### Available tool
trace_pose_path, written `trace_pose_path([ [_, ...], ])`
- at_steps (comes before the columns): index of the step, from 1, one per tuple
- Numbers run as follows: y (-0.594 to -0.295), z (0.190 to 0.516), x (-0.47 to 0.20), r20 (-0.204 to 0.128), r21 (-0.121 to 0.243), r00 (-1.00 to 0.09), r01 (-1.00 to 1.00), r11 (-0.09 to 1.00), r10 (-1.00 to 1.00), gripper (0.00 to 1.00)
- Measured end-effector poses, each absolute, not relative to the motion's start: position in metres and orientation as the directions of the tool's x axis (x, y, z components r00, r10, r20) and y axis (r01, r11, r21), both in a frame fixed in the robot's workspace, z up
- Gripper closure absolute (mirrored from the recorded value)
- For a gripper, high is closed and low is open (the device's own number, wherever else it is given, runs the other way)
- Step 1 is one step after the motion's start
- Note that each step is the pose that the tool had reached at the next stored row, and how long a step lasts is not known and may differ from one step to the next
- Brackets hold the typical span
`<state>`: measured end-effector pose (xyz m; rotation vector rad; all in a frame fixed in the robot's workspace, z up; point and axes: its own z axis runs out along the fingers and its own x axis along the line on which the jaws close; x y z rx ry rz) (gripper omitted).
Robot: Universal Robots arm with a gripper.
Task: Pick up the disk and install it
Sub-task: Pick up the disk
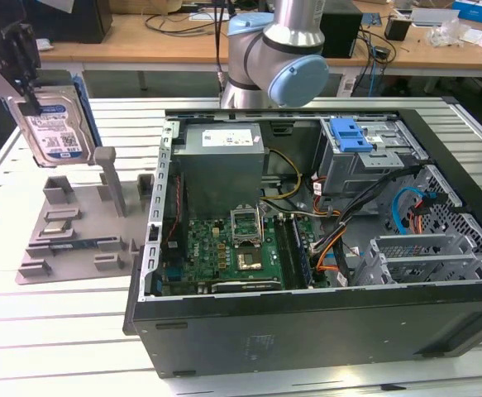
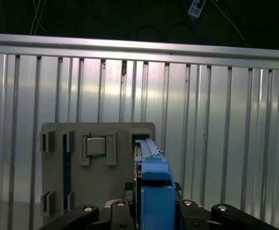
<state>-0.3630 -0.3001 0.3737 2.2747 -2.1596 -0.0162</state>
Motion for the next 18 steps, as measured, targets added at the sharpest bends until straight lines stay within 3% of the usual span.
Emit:
trace_pose_path([
  [18, -0.297, 0.431, -0.363, -0.003, 0.011, 0.052, -0.999, -0.052, -0.999, 0.63],
])
